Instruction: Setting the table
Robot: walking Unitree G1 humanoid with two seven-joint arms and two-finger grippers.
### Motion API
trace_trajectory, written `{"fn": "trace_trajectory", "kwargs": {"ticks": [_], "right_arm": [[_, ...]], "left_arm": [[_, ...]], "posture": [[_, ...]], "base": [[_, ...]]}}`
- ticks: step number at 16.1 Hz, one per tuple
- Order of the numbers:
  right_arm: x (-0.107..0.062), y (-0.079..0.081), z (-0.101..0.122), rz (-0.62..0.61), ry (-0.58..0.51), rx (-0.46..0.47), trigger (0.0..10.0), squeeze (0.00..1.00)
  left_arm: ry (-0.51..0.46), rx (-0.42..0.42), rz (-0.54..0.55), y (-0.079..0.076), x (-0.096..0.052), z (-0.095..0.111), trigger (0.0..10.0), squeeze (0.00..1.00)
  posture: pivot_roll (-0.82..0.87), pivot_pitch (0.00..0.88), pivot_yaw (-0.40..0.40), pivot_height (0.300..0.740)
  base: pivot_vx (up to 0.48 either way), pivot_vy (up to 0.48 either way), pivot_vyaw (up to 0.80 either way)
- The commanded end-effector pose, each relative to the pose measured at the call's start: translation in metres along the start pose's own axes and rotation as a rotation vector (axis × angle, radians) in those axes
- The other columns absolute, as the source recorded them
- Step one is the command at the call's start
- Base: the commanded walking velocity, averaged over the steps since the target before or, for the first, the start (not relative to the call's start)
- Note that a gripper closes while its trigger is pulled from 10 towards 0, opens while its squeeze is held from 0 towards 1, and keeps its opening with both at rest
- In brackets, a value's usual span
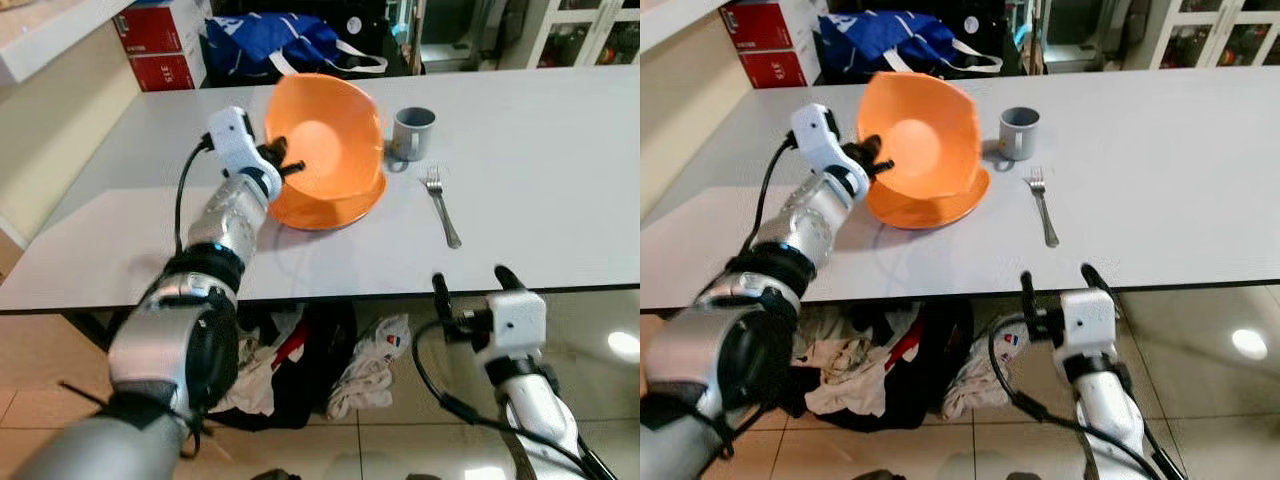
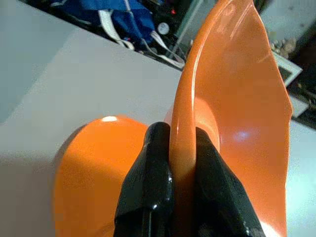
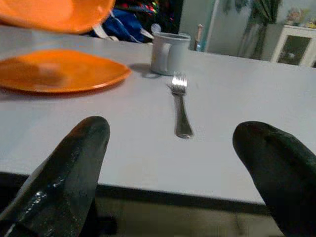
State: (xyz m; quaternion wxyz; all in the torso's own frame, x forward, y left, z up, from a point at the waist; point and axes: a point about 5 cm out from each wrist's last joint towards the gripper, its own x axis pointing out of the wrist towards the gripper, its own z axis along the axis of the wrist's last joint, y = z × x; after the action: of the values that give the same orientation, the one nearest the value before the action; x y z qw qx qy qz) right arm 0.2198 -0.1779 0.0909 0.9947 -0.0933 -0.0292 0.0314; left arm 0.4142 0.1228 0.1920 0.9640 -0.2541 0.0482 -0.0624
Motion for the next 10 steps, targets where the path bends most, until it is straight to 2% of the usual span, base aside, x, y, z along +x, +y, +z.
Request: {"fn": "trace_trajectory", "kwargs": {"ticks": [1, 4, 7, 8, 10], "right_arm": [[-0.005, -0.003, 0.005, 0.008, -0.003, -0.019, 10.0, 0.0], [-0.018, -0.008, 0.007, 0.005, 0.015, -0.042, 10.0, 0.0], [-0.028, -0.01, 0.009, -0.012, 0.033, -0.048, 10.0, 0.0], [-0.034, -0.011, 0.01, -0.015, 0.046, -0.052, 10.0, 0.0], [-0.043, -0.013, 0.011, -0.015, 0.064, -0.057, 10.0, 0.0]], "left_arm": [[-0.061, -0.076, 0.011, -0.006, 0.004, 0.019, 0.0, 0.0], [-0.073, -0.189, 0.018, -0.014, 0.007, 0.023, 0.0, 0.0], [-0.062, -0.222, 0.079, -0.01, 0.007, 0.021, 0.0, 0.0], [-0.057, -0.229, 0.142, 0.0, 0.005, 0.019, 0.0, 0.0], [-0.057, -0.232, 0.2, 0.013, 0.002, 0.017, 0.0, 0.0]], "posture": [[-0.36, 0.042, 0.108, 0.722], [-0.41, 0.058, 0.114, 0.722], [-0.43, 0.068, 0.12, 0.722], [-0.45, 0.084, 0.118, 0.722], [-0.46, 0.101, 0.109, 0.722]], "base": [[0.0, 0.0, 0.0], [0.0, 0.0, 0.0], [0.0, 0.0, 0.0], [0.0, 0.0, 0.0], [0.0, 0.0, 0.0]]}}
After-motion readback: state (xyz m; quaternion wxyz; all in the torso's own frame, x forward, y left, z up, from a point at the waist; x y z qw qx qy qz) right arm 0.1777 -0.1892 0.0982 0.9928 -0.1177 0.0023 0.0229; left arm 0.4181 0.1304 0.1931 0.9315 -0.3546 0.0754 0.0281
